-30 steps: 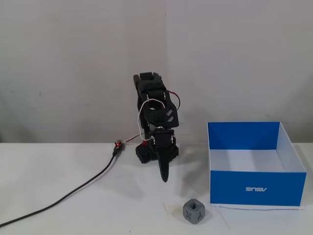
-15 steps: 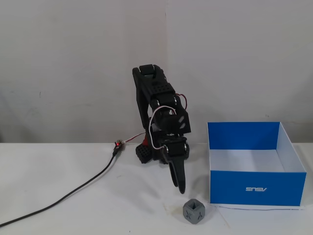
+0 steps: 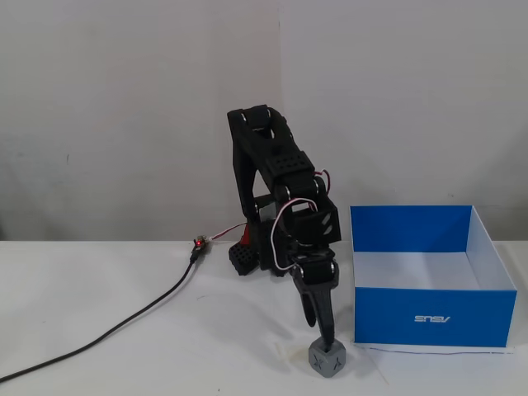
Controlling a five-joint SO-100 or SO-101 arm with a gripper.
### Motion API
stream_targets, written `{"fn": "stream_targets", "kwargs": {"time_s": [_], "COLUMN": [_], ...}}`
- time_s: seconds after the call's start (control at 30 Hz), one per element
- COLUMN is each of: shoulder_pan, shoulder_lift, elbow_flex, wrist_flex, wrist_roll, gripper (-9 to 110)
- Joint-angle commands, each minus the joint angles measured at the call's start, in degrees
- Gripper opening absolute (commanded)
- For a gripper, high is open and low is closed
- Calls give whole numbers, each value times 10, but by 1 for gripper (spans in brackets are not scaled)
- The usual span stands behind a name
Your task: Pick the gray block and keep it in the box.
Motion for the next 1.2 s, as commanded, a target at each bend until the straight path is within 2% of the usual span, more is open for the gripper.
{"fn": "stream_targets", "kwargs": {"time_s": [0.0,0.7,0.87,1.07,1.17], "shoulder_pan": [-10,-1,-4,-4,-3], "shoulder_lift": [-14,-192,-202,-213,-214], "elbow_flex": [-57,-176,-184,-192,-194], "wrist_flex": [-8,13,13,12,12], "wrist_roll": [7,0,1,3,5], "gripper": [32,27,20,2,0]}}
